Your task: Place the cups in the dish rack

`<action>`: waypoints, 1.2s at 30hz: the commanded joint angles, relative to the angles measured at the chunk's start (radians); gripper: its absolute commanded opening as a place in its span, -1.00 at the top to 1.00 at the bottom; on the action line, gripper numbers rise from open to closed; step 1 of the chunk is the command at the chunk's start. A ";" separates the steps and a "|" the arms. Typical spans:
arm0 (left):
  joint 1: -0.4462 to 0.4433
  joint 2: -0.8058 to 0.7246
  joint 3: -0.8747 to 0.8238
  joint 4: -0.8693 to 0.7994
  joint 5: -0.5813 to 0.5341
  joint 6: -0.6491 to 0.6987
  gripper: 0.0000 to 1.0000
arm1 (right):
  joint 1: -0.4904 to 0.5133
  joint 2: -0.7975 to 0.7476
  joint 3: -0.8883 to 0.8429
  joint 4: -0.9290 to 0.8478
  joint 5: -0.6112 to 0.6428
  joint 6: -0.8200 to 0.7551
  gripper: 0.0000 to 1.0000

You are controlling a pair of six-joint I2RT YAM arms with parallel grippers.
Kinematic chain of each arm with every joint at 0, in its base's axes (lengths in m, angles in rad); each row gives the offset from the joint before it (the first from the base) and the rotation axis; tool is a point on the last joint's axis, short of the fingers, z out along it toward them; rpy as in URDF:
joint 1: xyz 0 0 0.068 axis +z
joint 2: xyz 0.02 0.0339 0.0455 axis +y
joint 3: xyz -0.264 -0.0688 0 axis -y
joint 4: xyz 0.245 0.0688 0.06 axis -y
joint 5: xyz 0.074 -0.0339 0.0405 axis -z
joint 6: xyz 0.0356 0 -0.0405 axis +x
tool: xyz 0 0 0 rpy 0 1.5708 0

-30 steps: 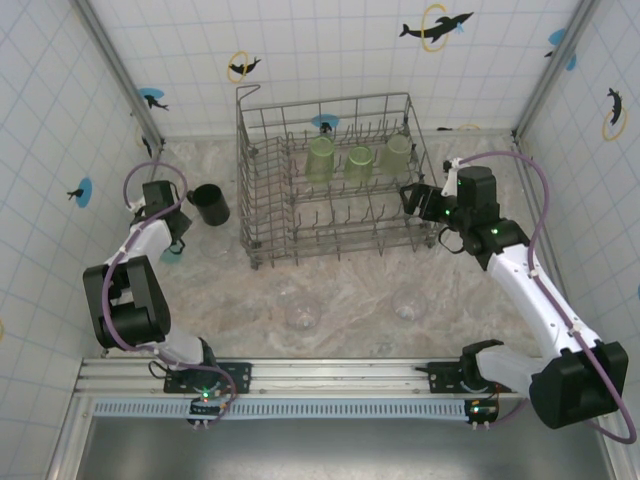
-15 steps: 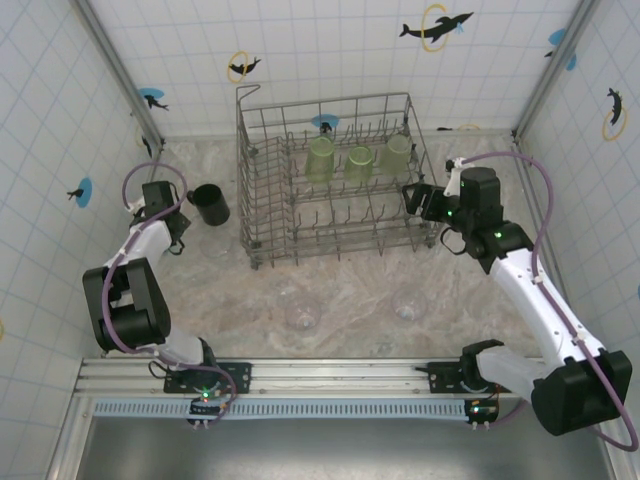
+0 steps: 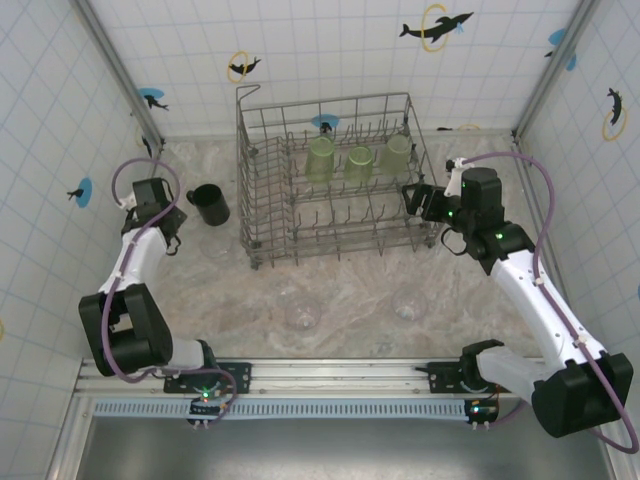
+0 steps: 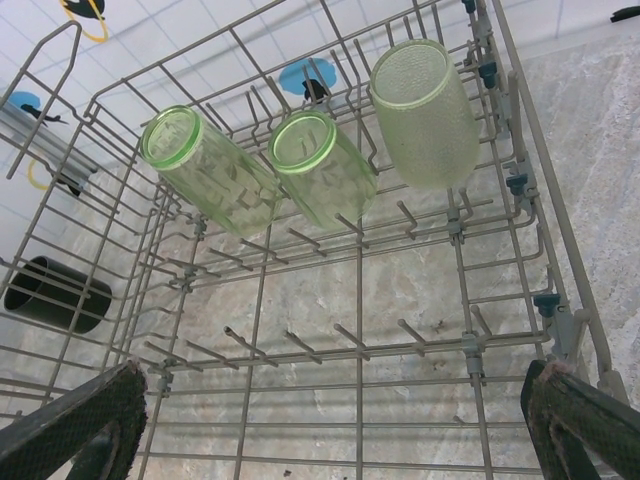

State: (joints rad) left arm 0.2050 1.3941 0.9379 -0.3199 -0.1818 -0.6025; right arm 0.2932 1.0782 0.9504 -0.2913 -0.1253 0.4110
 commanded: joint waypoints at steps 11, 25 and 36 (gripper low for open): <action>0.029 -0.084 0.102 0.026 0.184 -0.040 1.00 | -0.003 -0.014 0.016 -0.006 -0.043 0.002 -0.99; 0.120 -0.084 0.123 0.127 0.499 -0.192 1.00 | 0.008 0.037 0.019 -0.009 -0.096 0.016 -0.99; 0.132 -0.104 0.082 0.212 0.645 -0.259 1.00 | 0.025 0.076 0.011 0.004 -0.117 0.023 -0.99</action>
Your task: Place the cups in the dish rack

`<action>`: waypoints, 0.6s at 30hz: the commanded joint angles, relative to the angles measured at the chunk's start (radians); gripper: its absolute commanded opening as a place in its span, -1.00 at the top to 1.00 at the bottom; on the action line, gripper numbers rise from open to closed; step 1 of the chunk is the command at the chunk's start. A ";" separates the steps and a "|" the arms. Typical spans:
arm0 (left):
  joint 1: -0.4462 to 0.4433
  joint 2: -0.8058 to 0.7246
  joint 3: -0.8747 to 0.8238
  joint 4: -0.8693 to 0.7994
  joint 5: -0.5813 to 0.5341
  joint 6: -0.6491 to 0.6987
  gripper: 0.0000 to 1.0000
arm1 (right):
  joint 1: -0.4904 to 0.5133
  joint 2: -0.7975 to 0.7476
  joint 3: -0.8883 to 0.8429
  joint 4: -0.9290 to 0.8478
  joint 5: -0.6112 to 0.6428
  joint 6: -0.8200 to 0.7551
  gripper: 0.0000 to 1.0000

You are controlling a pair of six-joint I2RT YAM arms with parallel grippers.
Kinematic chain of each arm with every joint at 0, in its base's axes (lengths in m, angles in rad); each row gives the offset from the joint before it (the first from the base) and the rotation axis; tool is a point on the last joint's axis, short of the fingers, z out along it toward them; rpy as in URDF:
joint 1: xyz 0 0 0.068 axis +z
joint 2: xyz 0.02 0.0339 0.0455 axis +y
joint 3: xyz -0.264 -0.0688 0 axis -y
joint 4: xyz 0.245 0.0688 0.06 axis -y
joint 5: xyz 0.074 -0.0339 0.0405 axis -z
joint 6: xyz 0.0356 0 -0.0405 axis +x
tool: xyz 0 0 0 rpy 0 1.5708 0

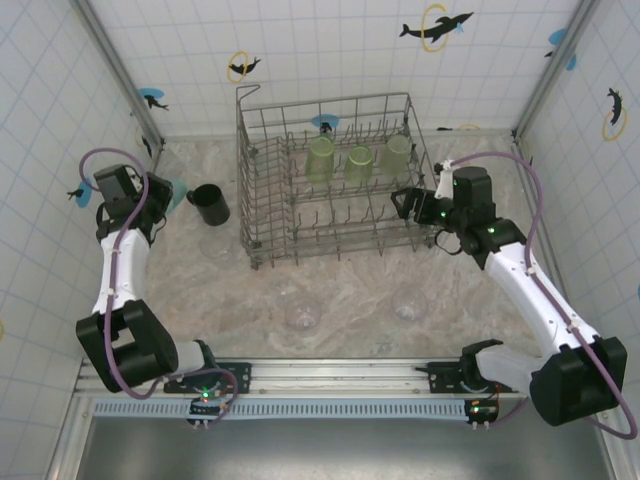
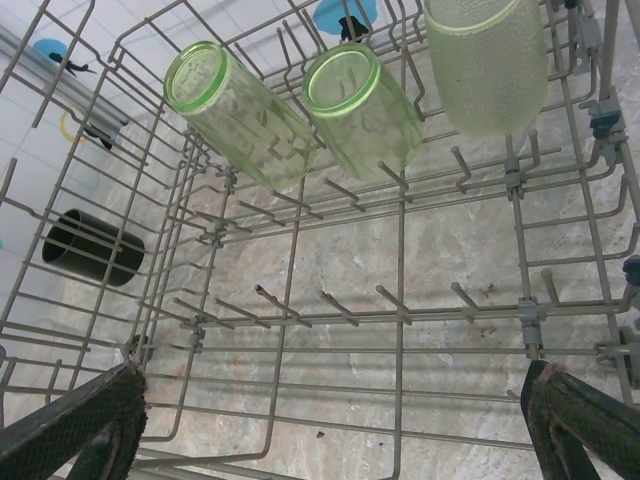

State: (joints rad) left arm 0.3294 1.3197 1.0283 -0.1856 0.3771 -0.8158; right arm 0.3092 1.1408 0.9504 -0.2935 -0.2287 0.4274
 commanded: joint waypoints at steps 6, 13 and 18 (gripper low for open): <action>0.008 -0.047 -0.084 0.224 0.208 -0.139 1.00 | 0.030 0.034 0.017 0.015 -0.018 0.013 -0.99; 0.008 -0.051 -0.127 0.434 0.319 -0.280 1.00 | 0.041 0.039 0.019 0.017 -0.017 0.013 -0.99; 0.008 -0.019 -0.136 0.576 0.402 -0.367 1.00 | 0.044 0.044 0.014 0.026 -0.021 0.022 -0.99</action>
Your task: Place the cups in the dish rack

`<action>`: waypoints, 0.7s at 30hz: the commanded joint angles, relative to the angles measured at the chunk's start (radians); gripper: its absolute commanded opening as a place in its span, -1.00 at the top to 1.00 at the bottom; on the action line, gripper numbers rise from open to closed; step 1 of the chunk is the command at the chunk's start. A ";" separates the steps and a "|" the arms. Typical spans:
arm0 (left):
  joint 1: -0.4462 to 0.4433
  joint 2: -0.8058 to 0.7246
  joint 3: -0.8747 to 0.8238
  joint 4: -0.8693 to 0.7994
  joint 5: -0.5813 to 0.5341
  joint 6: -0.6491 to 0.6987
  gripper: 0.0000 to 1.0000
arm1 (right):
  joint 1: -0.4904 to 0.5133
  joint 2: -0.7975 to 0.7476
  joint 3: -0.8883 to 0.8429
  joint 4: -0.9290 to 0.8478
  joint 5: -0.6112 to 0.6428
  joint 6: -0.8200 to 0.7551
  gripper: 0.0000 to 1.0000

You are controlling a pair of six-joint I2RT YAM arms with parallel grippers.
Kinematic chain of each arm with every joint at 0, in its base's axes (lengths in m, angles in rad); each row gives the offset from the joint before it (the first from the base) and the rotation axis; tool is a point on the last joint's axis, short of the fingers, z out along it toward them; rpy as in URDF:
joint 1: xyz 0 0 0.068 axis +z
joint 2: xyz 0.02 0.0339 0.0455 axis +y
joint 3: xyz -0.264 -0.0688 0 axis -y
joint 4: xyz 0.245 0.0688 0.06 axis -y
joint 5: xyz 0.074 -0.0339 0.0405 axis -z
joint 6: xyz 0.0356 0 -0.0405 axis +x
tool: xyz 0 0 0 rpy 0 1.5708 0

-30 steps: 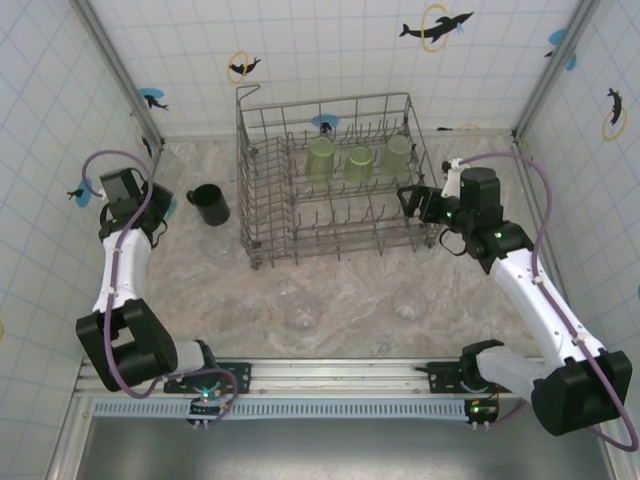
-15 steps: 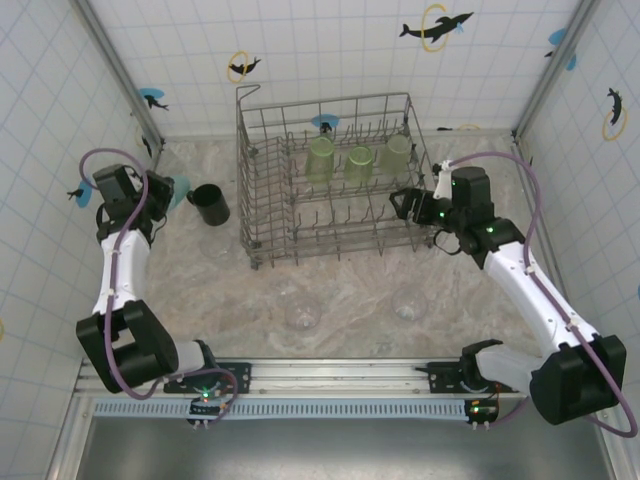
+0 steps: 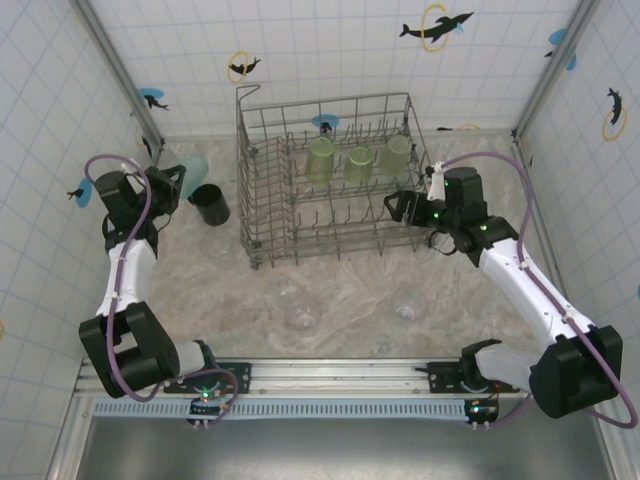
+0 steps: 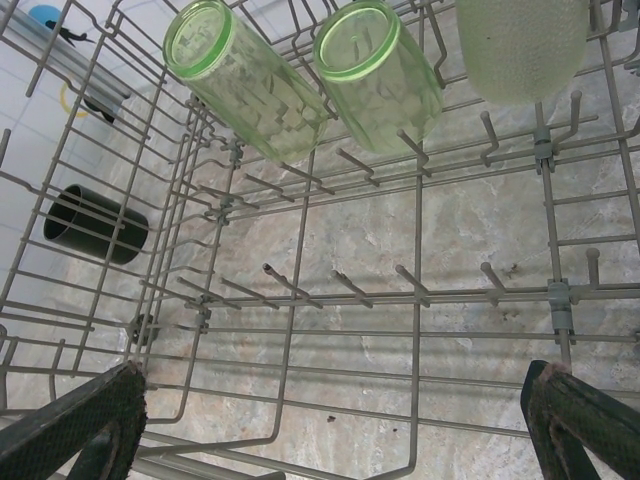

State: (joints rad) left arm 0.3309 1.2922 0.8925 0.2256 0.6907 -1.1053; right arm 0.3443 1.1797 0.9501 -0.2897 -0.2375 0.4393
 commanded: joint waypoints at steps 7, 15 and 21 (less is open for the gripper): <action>0.005 0.016 -0.033 0.332 0.119 -0.182 1.00 | 0.014 0.028 0.004 0.068 -0.038 0.039 -0.99; -0.073 0.039 -0.045 0.475 0.133 -0.233 1.00 | 0.028 0.066 -0.006 0.116 -0.054 0.068 -0.99; -0.099 0.044 0.002 0.504 0.159 -0.223 1.00 | 0.030 0.075 -0.003 0.134 -0.053 0.086 -0.99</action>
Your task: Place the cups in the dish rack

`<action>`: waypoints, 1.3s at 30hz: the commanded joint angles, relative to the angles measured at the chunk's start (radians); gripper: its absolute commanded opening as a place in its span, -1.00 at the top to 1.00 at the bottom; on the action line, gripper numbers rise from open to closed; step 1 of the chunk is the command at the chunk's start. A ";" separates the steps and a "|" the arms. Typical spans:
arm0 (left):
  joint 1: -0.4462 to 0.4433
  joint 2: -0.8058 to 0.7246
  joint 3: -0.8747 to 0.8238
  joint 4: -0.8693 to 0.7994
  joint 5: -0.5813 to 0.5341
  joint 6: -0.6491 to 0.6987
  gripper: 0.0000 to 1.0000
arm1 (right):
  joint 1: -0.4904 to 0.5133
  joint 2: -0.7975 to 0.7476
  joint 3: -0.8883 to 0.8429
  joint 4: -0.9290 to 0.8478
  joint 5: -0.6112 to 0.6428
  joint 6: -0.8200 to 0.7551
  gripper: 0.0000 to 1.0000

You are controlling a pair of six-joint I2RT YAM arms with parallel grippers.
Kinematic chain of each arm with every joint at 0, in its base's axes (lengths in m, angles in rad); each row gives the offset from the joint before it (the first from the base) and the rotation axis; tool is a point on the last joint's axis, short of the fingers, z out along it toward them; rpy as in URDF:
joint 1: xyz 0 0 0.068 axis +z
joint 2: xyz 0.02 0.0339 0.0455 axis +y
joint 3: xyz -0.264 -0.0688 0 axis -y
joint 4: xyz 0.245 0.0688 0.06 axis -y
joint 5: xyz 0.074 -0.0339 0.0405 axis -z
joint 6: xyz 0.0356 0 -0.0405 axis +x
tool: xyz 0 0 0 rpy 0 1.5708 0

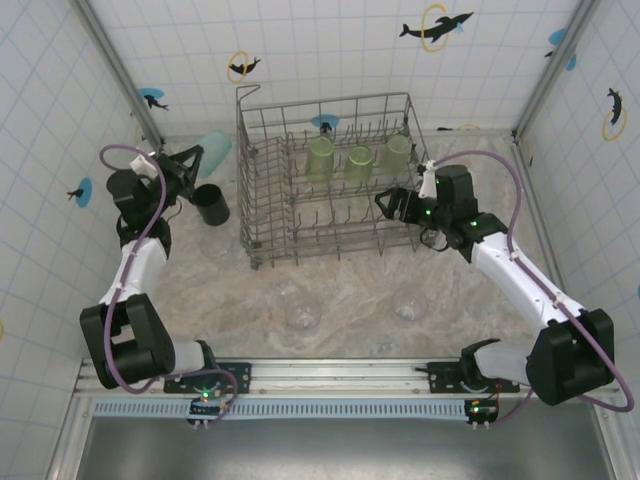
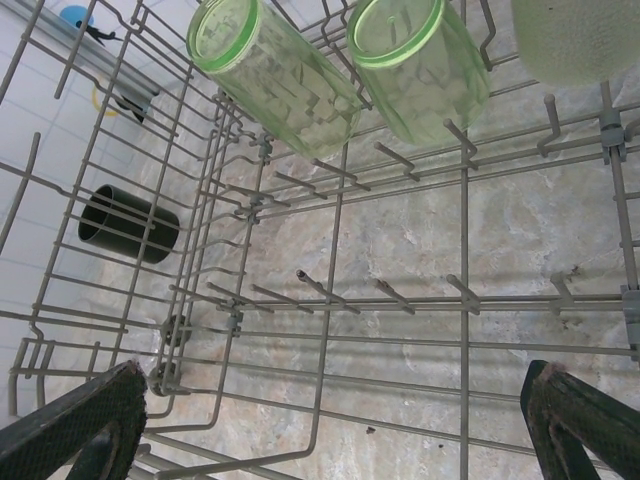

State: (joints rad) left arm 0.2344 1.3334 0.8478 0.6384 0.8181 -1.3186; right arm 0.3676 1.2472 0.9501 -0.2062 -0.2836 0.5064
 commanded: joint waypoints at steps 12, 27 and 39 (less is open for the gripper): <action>-0.126 0.025 0.084 0.094 0.015 0.000 1.00 | 0.010 0.055 0.026 0.108 -0.022 0.059 -0.99; -0.356 0.113 0.159 0.120 -0.067 -0.015 1.00 | 0.007 0.147 0.130 0.253 -0.157 0.166 -0.99; -0.506 0.229 0.174 0.250 -0.083 -0.072 1.00 | 0.003 0.200 0.145 0.461 -0.199 0.357 -0.99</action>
State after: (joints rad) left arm -0.2569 1.5501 1.0035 0.7620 0.7467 -1.3590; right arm 0.3721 1.4307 1.0580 0.1589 -0.4576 0.7982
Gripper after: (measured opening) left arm 0.063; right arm 0.995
